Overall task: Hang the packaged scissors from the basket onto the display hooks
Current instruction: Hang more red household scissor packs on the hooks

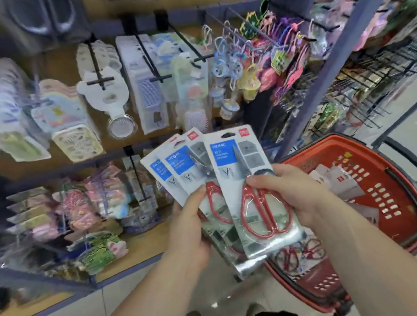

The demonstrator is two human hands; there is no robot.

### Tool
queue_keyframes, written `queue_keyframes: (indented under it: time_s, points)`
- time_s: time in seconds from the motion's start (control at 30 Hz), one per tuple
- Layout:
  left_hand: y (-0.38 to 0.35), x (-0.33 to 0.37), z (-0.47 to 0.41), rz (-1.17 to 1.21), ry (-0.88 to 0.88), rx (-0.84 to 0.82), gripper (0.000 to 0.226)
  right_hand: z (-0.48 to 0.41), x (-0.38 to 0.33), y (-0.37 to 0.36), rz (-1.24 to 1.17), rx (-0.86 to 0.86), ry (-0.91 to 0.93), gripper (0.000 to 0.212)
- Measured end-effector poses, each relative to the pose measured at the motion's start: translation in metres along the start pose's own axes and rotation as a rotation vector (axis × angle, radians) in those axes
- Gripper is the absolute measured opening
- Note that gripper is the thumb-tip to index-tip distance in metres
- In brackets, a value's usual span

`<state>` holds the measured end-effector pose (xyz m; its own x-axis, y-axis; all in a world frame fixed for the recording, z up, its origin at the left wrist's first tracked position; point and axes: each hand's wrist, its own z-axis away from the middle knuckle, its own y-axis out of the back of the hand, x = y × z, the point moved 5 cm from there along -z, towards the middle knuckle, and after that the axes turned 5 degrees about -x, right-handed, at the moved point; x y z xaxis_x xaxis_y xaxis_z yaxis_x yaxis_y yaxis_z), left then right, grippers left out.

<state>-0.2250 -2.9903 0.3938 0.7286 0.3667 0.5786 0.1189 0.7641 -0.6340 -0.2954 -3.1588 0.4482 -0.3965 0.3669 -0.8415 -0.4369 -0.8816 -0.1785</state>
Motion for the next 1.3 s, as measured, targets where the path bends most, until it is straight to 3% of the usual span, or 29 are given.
queue_keyframes:
  time_s: [0.2,0.47,0.67,0.87,1.07,1.17,1.3]
  points:
    - [-0.015,0.012,0.005,-0.030,0.000,-0.072,0.062,-0.002,-0.005,-0.009,0.090,-0.044,0.010,0.020]
    - [-0.039,0.010,0.009,-0.093,-0.013,-0.101,0.063,0.003,-0.028,0.010,0.140,-0.153,0.055,0.024]
    - [-0.064,0.002,0.012,0.006,-0.101,-0.043,0.056,0.005,-0.044,0.039,0.011,-0.104,0.141,0.013]
    - [-0.090,-0.015,0.017,0.004,-0.098,-0.025,0.053,0.009,-0.048,0.056,0.050,-0.228,0.179,0.020]
    - [-0.099,-0.011,0.025,-0.009,-0.183,-0.005,0.051,0.006,-0.062,0.068,0.009,-0.276,0.191,0.022]
    - [-0.096,0.002,0.032,0.003,-0.245,0.031,0.040,0.006,-0.075,0.064,-0.014,-0.314,0.211,0.023]
    - [-0.094,0.028,0.048,0.004,-0.334,0.009,0.042,0.008,-0.108,0.064,-0.041,-0.347,0.310,0.023]
